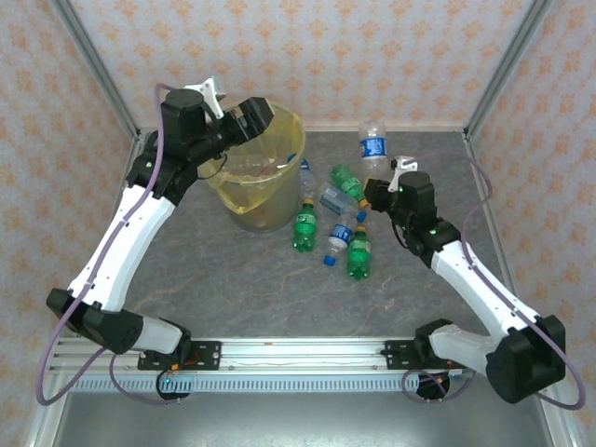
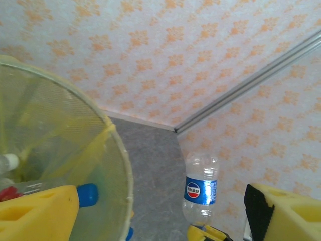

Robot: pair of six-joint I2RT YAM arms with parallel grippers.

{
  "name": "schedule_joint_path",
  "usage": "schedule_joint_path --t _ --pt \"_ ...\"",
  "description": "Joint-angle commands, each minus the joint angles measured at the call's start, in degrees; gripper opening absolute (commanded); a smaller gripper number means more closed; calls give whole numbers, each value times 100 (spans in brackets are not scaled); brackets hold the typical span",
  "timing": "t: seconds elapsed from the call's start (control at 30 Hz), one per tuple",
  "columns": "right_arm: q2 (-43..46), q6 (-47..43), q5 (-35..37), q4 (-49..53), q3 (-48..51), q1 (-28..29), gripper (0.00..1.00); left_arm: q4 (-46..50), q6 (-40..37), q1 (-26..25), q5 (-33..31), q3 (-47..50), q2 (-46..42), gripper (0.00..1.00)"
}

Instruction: Put the plastic bottles in the bin

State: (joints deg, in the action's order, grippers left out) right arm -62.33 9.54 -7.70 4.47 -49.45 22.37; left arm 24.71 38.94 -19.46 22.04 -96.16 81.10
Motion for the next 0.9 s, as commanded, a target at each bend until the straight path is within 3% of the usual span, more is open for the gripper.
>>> schedule_joint_path --t 0.0,0.43,0.7,0.87 --pt "166 -387 597 266 -456 496 21 -291 99 -183 522 -326 200 86" --pt "-53 -899 1625 361 -1237 2311 21 0 -208 -759 1090 -798 769 85" --pt "-319 -1058 1904 348 -1509 2788 21 330 -391 -944 1178 -1017 1045 84" --pt "-393 -1095 1955 291 -1533 2834 21 587 -501 -973 1139 -1188 1152 74"
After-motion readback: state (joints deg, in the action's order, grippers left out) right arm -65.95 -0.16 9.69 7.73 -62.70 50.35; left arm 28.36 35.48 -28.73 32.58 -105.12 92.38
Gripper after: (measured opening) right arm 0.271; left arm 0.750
